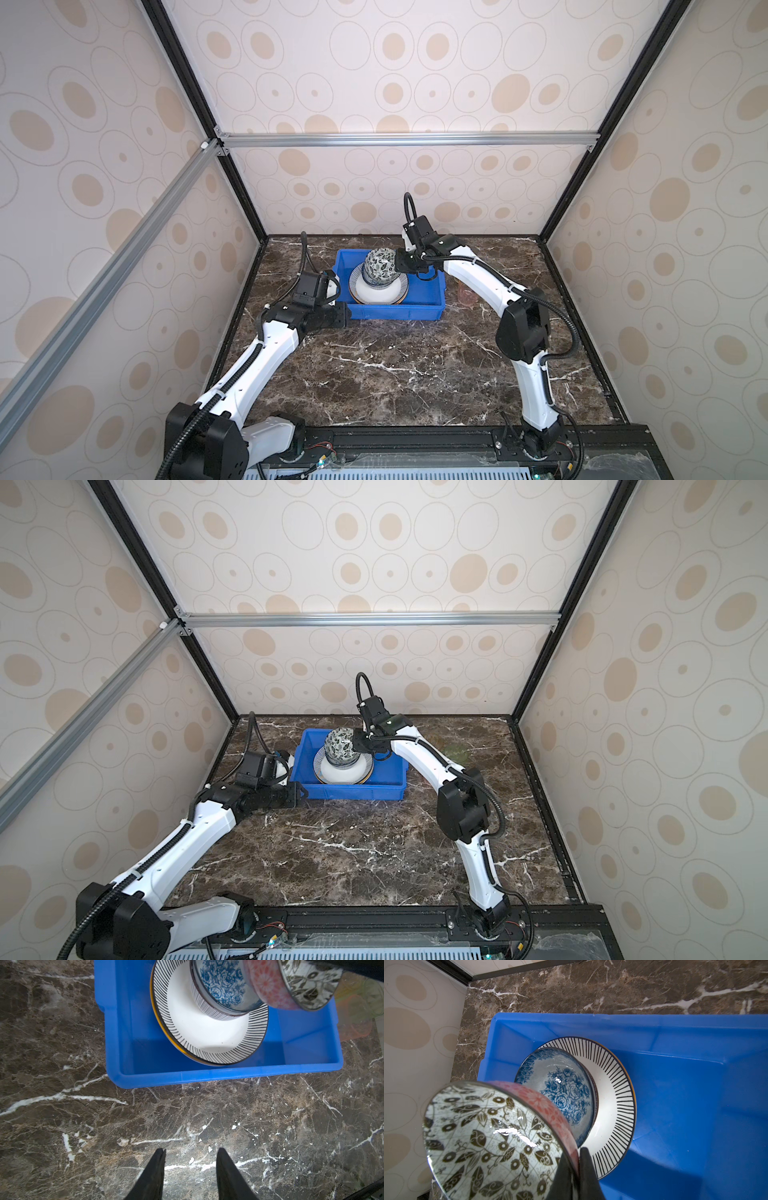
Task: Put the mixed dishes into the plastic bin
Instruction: 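Lower the leaf-patterned bowl into the blue floral bowl with the right gripper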
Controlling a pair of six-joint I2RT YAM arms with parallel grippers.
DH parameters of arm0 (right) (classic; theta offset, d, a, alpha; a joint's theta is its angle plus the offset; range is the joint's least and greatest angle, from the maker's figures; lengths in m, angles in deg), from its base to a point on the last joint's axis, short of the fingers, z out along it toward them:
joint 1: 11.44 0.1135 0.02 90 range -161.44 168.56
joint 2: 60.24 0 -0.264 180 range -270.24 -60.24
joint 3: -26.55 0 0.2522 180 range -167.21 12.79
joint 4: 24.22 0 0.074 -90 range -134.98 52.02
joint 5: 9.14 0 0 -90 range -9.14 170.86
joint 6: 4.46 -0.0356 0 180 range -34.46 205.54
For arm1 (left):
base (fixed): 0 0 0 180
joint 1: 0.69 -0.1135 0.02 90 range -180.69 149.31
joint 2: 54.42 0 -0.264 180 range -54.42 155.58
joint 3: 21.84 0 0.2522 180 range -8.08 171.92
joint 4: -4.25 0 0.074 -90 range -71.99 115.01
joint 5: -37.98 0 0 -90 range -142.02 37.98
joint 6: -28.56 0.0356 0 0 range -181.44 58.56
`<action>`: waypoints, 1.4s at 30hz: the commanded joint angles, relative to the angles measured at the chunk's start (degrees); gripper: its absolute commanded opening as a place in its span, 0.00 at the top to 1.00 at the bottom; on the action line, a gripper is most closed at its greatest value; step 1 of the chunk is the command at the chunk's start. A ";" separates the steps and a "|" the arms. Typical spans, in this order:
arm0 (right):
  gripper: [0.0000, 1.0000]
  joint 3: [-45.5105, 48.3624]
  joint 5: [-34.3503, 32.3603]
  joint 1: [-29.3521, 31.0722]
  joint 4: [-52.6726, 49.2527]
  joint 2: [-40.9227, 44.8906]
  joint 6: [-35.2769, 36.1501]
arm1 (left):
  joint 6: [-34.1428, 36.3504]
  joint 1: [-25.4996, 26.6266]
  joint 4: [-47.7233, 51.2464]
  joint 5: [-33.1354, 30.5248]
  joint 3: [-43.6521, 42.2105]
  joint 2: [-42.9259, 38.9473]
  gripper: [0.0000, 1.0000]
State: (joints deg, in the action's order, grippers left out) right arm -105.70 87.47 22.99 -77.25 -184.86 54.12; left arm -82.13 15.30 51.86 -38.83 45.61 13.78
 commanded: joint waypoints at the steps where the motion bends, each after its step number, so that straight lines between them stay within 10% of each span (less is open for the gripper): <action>1: 1.00 -2.70 -0.41 0.47 1.56 -0.93 0.50 | 1.58 -0.61 -0.01 0.33 2.79 0.43 0.59; 42: 1.00 -4.90 -2.32 0.47 3.67 -5.82 0.35 | 1.06 -1.05 0.98 0.39 3.66 1.27 0.58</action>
State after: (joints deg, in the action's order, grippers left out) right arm -108.17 85.29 22.99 -75.26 -189.53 55.13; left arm -81.71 14.77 51.95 -38.61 47.03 15.07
